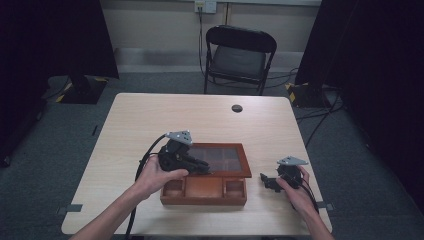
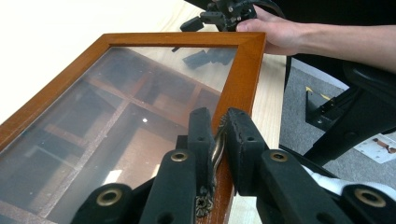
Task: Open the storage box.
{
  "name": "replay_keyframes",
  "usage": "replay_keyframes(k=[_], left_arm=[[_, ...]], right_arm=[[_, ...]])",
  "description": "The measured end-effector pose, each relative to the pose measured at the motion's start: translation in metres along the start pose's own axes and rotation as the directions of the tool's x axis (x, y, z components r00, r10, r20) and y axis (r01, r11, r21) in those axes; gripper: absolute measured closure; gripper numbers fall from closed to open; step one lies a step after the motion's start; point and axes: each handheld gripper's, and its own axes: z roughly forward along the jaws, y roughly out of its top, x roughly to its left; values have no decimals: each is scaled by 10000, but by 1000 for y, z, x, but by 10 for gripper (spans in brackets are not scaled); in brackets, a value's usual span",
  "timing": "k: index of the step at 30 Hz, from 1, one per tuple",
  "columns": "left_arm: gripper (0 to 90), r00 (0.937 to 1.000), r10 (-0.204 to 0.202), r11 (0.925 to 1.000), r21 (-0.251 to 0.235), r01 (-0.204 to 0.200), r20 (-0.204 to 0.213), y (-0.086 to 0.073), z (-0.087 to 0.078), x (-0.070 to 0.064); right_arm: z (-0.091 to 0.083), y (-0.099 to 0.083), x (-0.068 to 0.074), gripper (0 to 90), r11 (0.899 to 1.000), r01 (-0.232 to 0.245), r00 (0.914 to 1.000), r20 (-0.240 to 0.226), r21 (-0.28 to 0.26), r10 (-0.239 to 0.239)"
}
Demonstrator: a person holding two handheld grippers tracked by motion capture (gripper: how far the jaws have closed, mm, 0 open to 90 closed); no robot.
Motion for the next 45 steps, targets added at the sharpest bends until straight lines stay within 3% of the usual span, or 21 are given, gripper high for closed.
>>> replay_keyframes(k=[14,20,45], left_arm=[[805,9999,-80,9999,-120,81,67,12,-7,6],[805,9999,-110,9991,-412,107,-82,17,-11,7],[805,9995,-235,9982,-548,224,-195,33,-20,15]], right_arm=[[0,0,0,84,10000,3,10000,-3,-3,-3],[0,0,0,84,10000,14,10000,-13,2,-14],[0,0,-1,82,10000,34,10000,-25,10,-34]])
